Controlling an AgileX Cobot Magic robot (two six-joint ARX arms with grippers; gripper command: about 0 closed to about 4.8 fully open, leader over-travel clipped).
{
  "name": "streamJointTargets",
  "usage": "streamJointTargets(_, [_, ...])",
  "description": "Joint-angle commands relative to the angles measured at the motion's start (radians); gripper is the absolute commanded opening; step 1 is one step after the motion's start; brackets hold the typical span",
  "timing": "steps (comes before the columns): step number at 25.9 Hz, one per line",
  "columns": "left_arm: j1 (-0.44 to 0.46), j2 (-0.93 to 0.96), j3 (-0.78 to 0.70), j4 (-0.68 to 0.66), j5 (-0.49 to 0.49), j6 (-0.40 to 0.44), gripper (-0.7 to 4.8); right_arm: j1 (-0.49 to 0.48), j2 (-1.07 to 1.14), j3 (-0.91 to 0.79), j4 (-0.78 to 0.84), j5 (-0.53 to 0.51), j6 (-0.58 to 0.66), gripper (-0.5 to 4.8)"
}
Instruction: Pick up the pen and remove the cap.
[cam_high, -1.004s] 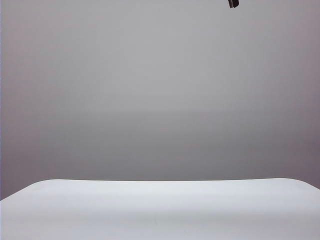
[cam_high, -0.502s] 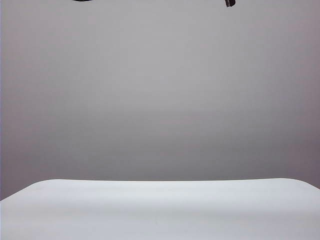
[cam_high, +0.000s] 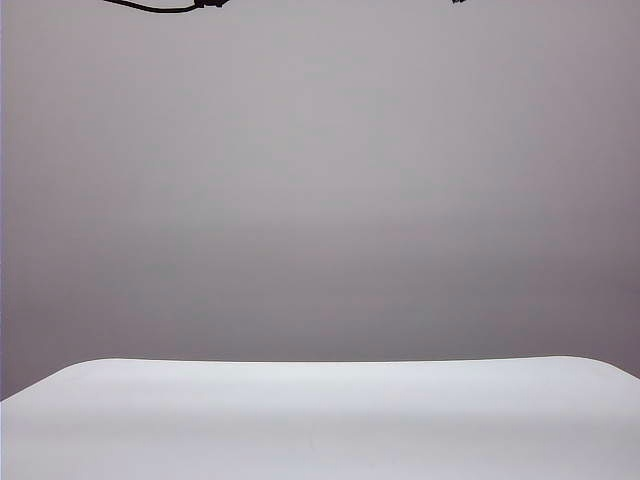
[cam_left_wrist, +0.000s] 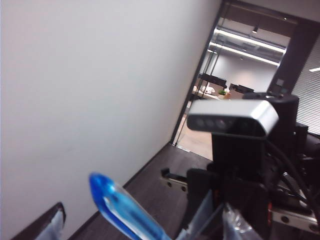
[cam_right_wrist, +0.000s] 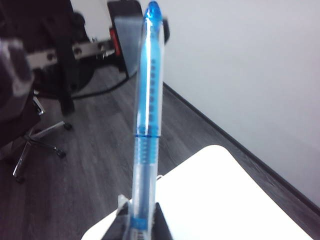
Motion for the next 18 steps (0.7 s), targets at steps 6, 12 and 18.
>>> streamJointTargets(6, [-0.002,-0.005,0.003,0.012,0.003,-0.003,4.08,0.002,-0.006,0.006,0.042,-0.046,0.042,-0.06])
streamJointTargets(12, [-0.019,-0.005,0.003,0.018,-0.014,-0.011,4.08,0.003,-0.006,0.006,0.059,-0.054,0.065,-0.06])
streamJointTargets(18, [-0.038,-0.005,0.003,0.065,-0.043,-0.042,4.03,0.003,-0.006,0.005,0.144,-0.095,0.134,-0.06])
